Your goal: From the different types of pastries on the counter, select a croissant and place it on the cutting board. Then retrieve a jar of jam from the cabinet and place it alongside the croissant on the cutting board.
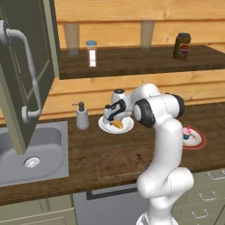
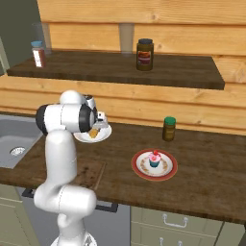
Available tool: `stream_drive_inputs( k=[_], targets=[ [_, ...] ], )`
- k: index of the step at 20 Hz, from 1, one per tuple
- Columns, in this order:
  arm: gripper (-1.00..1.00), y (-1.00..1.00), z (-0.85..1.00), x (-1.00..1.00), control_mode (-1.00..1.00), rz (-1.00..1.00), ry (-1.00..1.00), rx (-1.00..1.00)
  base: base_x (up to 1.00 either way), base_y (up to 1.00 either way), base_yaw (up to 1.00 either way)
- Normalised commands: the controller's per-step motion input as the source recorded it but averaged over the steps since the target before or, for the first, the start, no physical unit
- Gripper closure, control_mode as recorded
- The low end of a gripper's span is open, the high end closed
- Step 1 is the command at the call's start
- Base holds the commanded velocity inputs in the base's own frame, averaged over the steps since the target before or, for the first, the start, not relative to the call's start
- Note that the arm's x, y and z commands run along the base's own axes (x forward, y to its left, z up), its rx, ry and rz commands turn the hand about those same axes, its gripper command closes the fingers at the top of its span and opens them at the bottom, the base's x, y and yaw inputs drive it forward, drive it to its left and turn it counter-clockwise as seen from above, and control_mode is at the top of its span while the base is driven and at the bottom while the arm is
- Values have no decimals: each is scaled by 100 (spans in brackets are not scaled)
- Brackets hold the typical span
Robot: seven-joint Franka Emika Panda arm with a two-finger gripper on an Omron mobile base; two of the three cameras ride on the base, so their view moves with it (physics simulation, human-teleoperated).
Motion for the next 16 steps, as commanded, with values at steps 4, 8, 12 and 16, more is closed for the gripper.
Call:
stream_drive_inputs(
  k=[4, 8, 12, 16],
  targets=[
    [100, 0, 0, -54, -100, 0, -8, 8, 0, 0, 0],
    [100, -11, 0, -96, -100, 0, -13, 6, 0, 0, 0],
    [100, -14, 16, -100, -100, 1, -25, 10, 0, 0, 0],
    [100, -22, 51, -99, -100, 5, -35, 16, 0, 0, 0]
  ],
)
